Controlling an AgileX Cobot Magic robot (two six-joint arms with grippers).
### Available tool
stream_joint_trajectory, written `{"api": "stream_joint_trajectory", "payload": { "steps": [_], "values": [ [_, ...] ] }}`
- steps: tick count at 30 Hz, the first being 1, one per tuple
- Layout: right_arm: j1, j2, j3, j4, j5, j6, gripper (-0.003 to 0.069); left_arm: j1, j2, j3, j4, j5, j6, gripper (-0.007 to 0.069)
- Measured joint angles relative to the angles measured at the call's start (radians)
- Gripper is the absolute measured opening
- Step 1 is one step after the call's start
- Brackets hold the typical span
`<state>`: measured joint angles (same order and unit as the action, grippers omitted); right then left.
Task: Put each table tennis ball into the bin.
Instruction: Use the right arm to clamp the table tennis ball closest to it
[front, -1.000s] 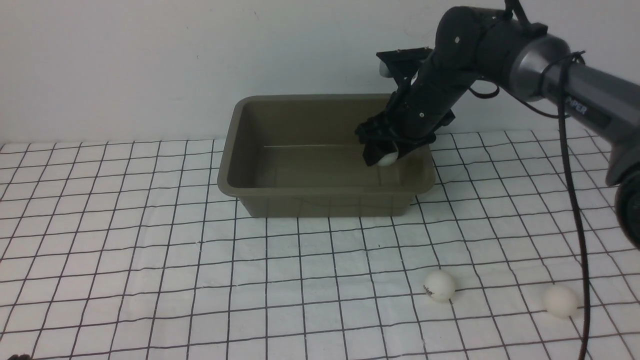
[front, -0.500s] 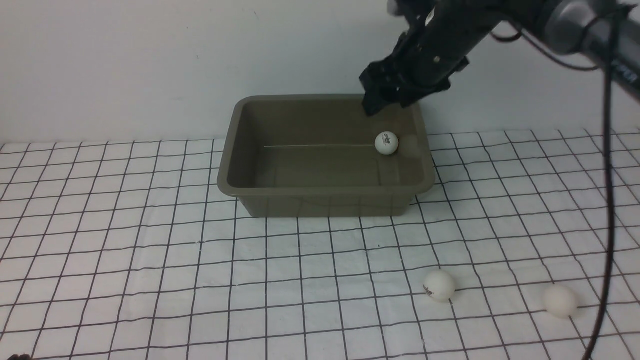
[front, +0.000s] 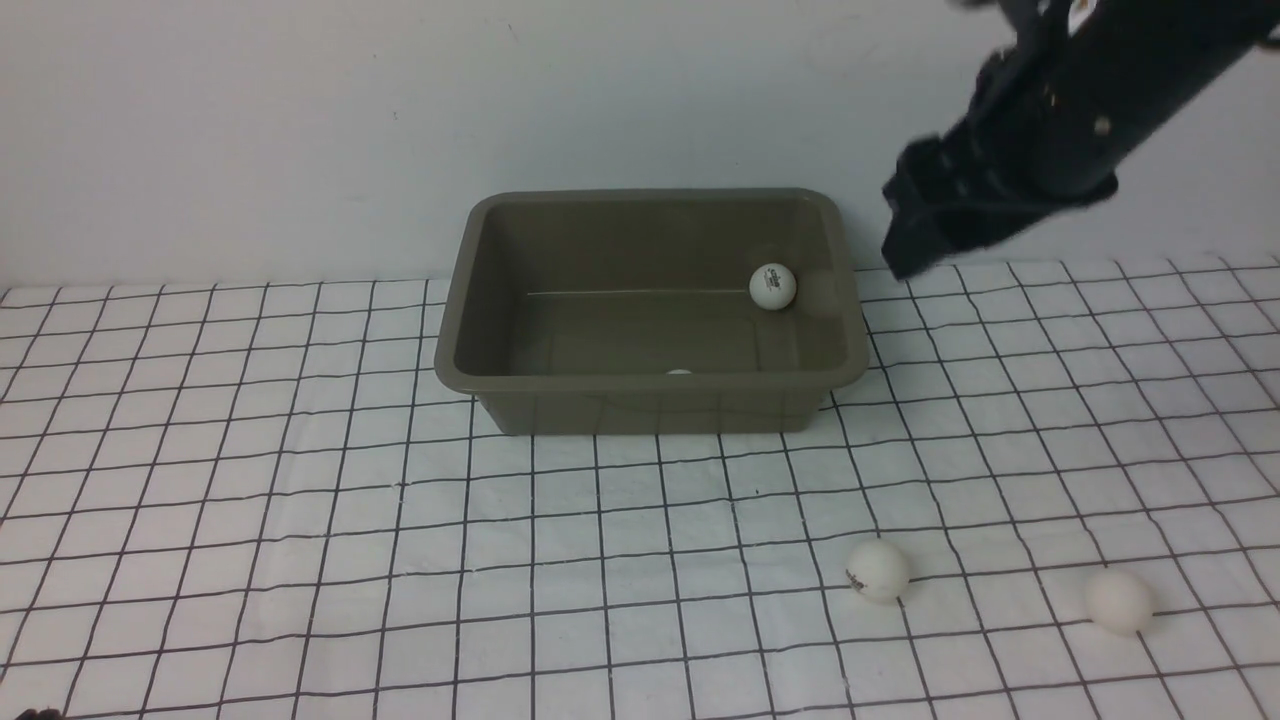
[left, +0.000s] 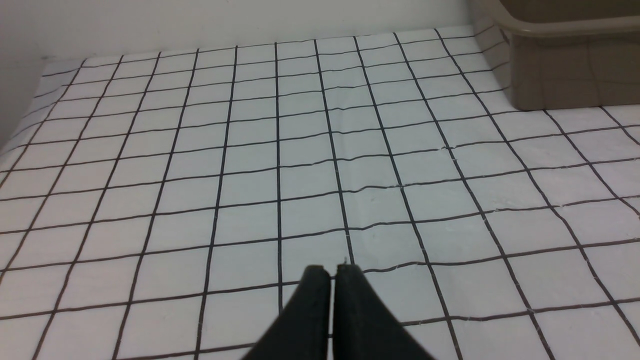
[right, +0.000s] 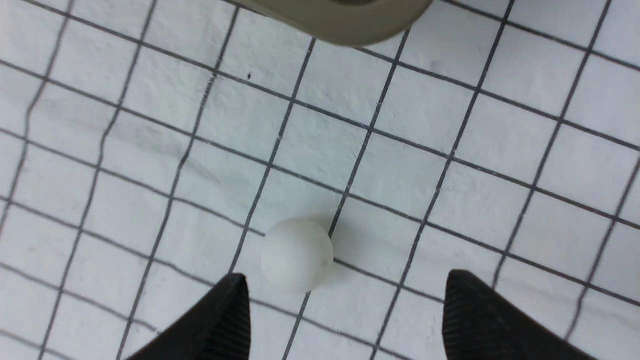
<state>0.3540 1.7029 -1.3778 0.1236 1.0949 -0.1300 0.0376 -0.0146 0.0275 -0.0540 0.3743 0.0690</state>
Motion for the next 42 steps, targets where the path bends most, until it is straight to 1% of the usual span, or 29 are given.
{"api": "stream_joint_trajectory", "payload": {
  "steps": [2,5,9,13,23,31,42],
  "values": [
    [0.0,0.0,0.061,0.019,-0.072,0.0,0.0465,0.0,0.0,0.0,0.0,0.0,0.0,-0.0004],
    [0.0,0.003,0.12,0.056,-0.133,-0.011,0.0465,0.0,0.0,0.0,0.0,0.0,0.0,-0.0004],
    [0.001,0.036,0.139,0.115,-0.16,-0.054,0.0465,0.0,0.0,0.0,0.0,0.0,0.0,-0.0004],
    [0.015,0.075,0.139,0.138,-0.178,-0.073,0.0467,0.0,0.0,0.0,0.0,0.0,0.0,-0.0004],
    [0.039,0.17,0.139,0.128,-0.194,-0.069,0.0467,0.0,0.0,0.0,0.0,0.0,0.0,-0.0004],
    [0.039,0.178,0.139,0.101,-0.193,-0.05,0.0467,0.0,0.0,0.0,0.0,0.0,0.0,-0.0004],
    [0.039,0.179,0.139,0.1,-0.191,-0.049,0.0467,0.0,0.0,0.0,0.0,0.0,0.0,-0.0004]
  ]
}}
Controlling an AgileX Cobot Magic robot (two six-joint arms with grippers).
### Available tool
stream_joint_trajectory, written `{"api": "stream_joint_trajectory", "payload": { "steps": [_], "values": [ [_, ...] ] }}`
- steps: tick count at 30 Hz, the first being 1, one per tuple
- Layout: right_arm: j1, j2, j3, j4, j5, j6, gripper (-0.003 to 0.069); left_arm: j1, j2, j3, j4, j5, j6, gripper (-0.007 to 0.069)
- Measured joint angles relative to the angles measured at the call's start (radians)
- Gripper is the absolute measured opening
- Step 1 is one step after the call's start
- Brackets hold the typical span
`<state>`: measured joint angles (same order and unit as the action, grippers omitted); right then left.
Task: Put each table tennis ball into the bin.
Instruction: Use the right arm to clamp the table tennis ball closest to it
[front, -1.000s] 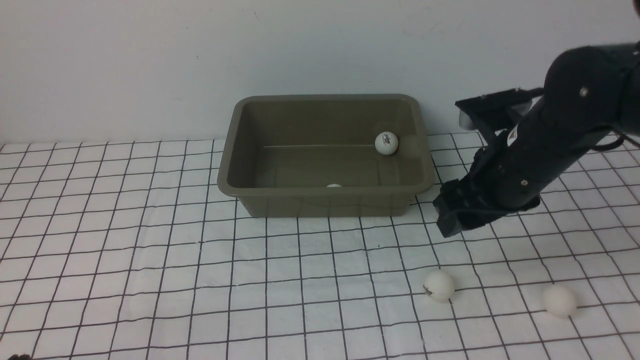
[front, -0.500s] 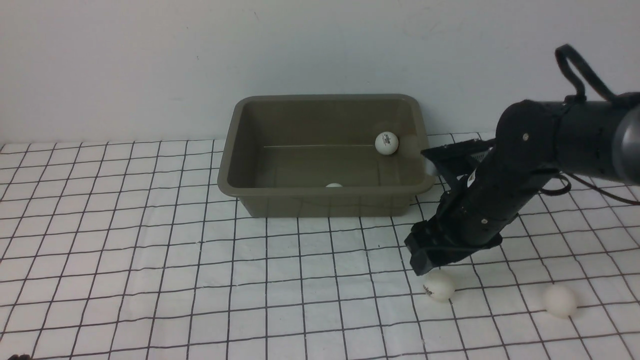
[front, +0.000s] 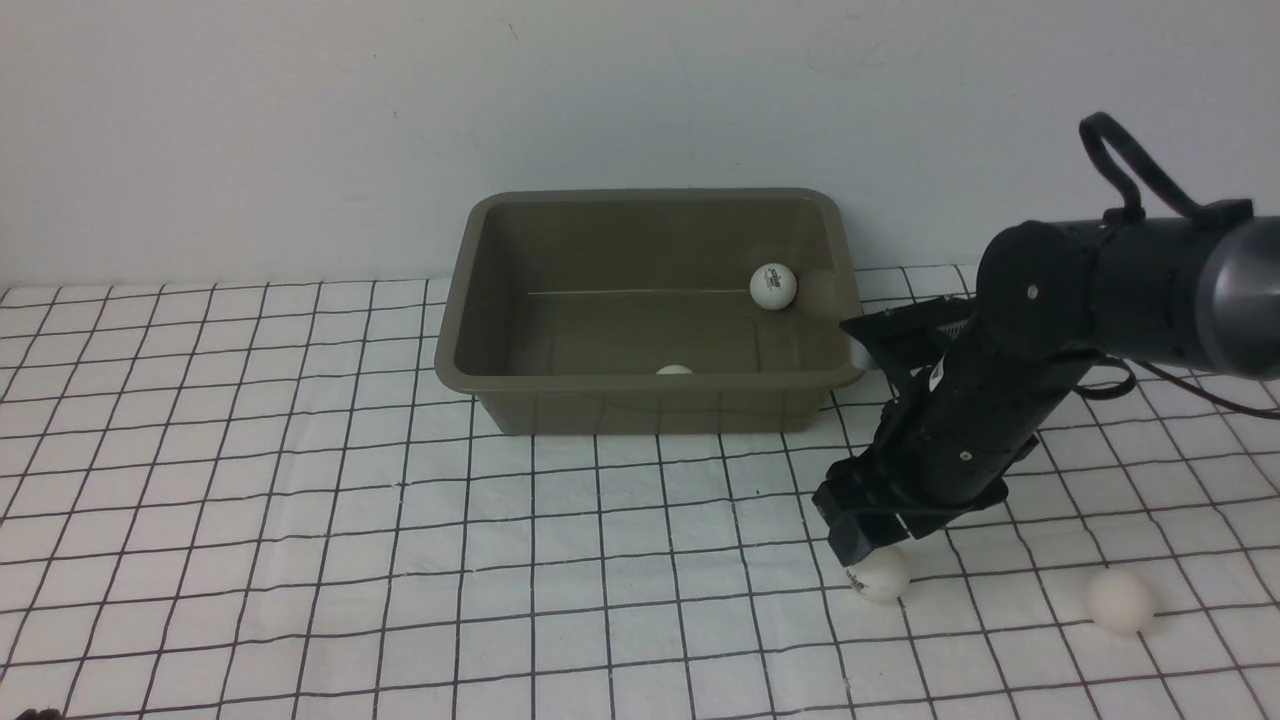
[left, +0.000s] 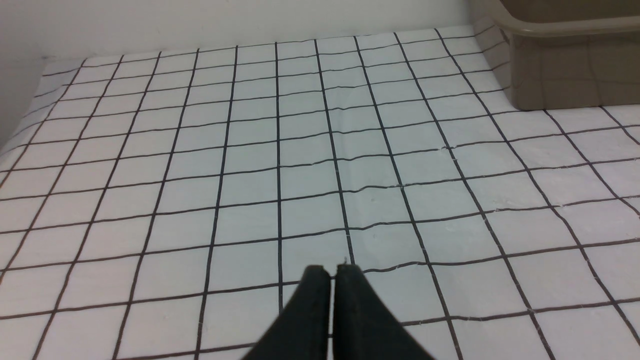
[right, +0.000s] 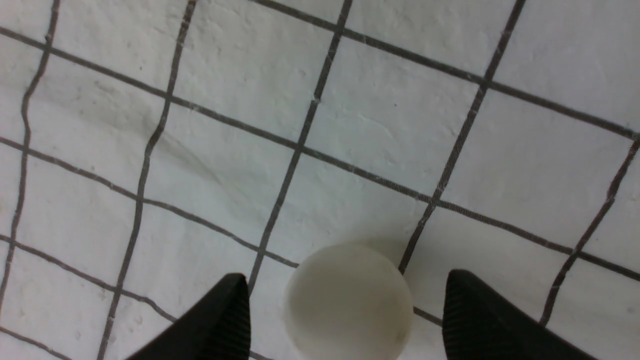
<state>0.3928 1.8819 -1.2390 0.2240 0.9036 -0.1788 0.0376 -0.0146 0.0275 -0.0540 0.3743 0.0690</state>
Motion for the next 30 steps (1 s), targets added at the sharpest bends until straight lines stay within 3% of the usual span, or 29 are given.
{"api": "stream_joint_trajectory", "payload": {
  "steps": [30],
  "values": [
    [0.0,0.044,0.0,-0.015,-0.004,0.0,0.0467,0.0,0.0,0.0,0.0,0.0,0.0,-0.0004]
  ]
}}
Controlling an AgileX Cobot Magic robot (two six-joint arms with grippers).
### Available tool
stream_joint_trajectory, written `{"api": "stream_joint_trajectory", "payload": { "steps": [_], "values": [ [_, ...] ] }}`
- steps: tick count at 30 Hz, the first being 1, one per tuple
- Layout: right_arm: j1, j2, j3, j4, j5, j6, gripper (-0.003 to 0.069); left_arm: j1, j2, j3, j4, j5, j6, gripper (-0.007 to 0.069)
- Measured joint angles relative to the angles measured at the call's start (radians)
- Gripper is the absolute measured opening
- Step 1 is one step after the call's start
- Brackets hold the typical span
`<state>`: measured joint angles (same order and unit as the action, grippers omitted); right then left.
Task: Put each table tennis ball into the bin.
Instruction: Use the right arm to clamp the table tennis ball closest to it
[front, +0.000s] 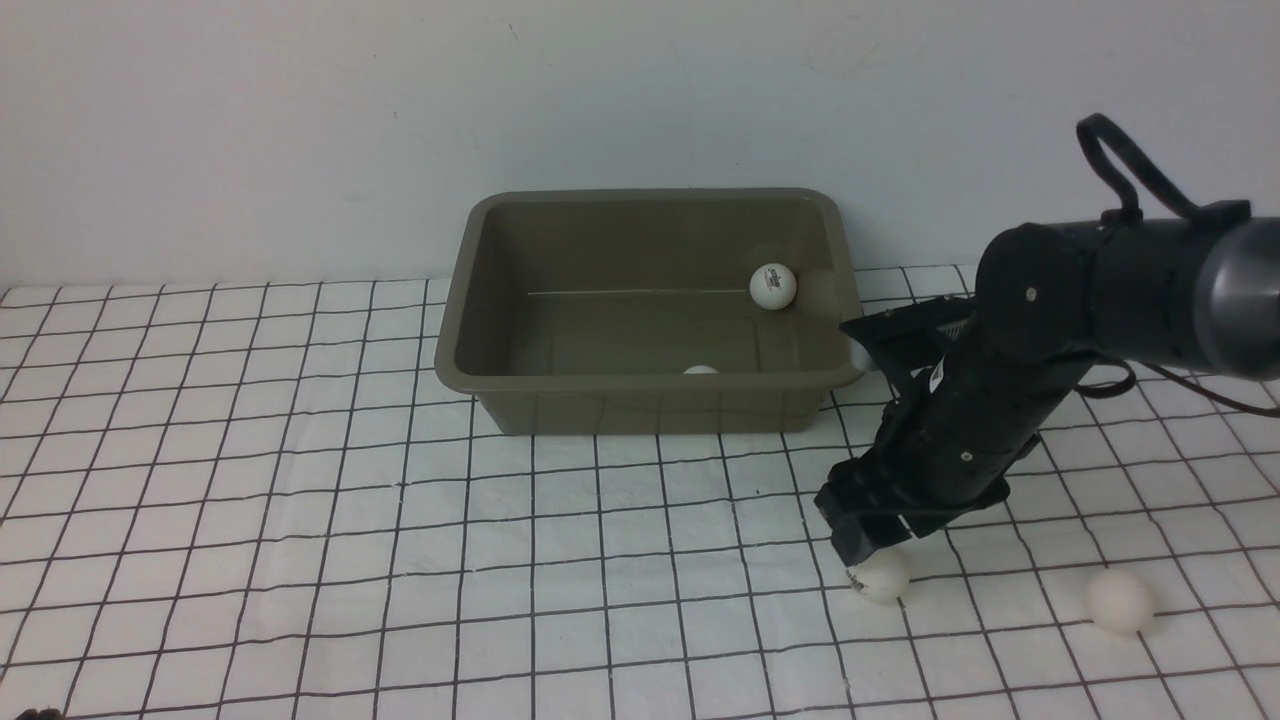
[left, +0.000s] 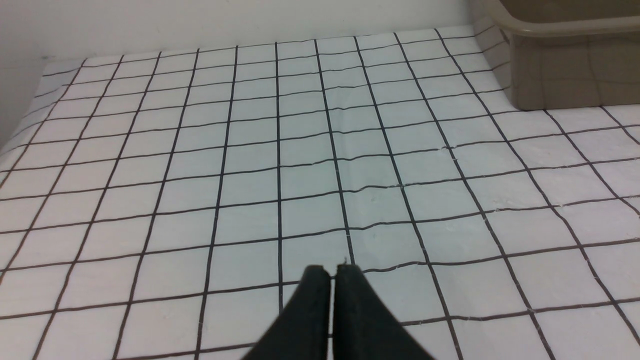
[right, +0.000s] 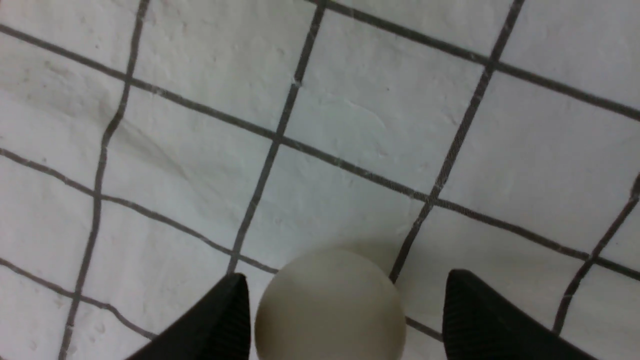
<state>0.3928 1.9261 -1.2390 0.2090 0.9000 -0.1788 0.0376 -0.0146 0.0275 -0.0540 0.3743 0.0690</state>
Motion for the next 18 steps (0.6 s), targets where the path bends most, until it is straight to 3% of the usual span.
{"api": "stream_joint_trajectory", "payload": {
  "steps": [14,18],
  "values": [
    [0.0,0.044,0.0,0.025,0.007,0.0,0.045,0.0,0.0,0.0,0.0,0.0,0.0,-0.0004],
    [0.0,0.045,0.0,0.024,0.01,0.0,0.0373,0.0,0.0,0.0,0.0,0.0,0.0,-0.0004]
  ]
}}
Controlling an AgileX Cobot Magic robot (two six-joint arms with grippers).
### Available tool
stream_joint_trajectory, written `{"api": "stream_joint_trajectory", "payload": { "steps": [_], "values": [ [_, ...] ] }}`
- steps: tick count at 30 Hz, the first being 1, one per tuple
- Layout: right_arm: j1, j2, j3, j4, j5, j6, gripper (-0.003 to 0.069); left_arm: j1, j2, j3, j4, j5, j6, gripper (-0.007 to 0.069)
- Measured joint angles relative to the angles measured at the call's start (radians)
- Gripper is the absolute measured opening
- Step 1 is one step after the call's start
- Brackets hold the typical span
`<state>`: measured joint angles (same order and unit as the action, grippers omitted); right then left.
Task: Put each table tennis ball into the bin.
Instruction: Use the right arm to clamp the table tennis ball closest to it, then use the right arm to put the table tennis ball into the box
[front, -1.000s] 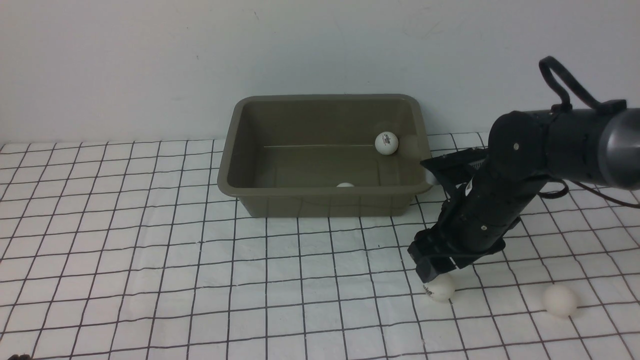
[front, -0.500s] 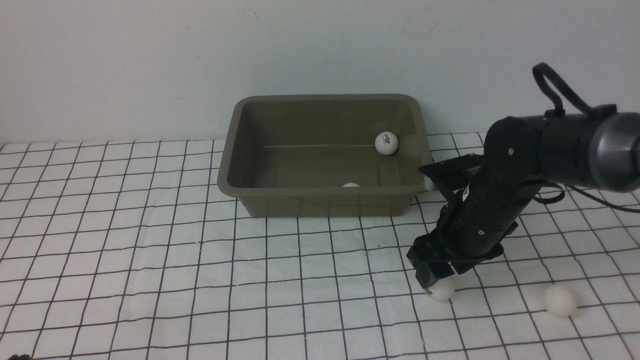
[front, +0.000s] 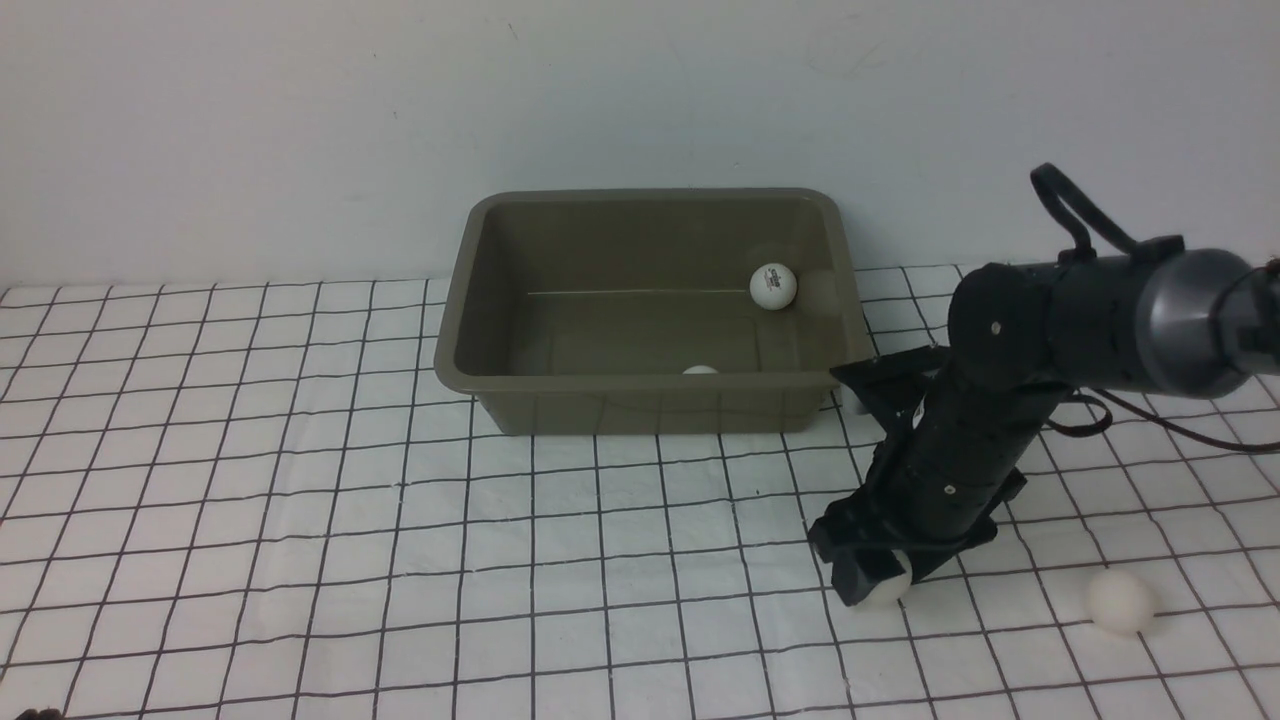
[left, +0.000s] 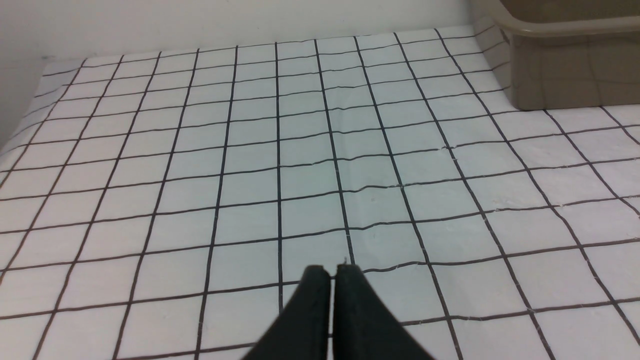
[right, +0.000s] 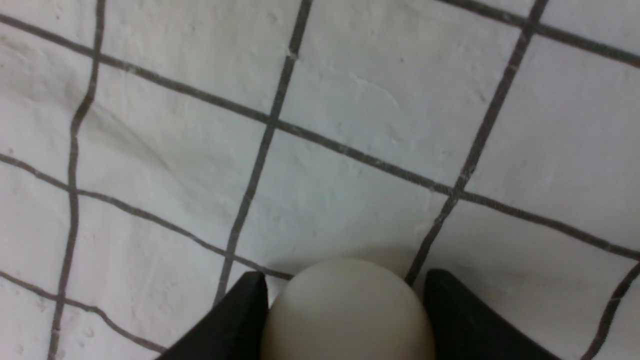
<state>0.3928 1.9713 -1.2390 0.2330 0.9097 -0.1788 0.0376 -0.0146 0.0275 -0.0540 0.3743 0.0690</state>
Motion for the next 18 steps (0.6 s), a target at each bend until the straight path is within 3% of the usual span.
{"api": "stream_joint_trajectory", "payload": {
  "steps": [11,18],
  "values": [
    [0.001,-0.071,-0.102,0.042,0.118,-0.059,0.0358,0.0,0.0,0.0,0.0,0.001,0.0,-0.0004],
    [0.02,-0.146,-0.353,0.102,0.132,-0.104,0.0358,0.0,0.0,0.0,0.0,0.001,0.0,-0.0004]
  ]
}}
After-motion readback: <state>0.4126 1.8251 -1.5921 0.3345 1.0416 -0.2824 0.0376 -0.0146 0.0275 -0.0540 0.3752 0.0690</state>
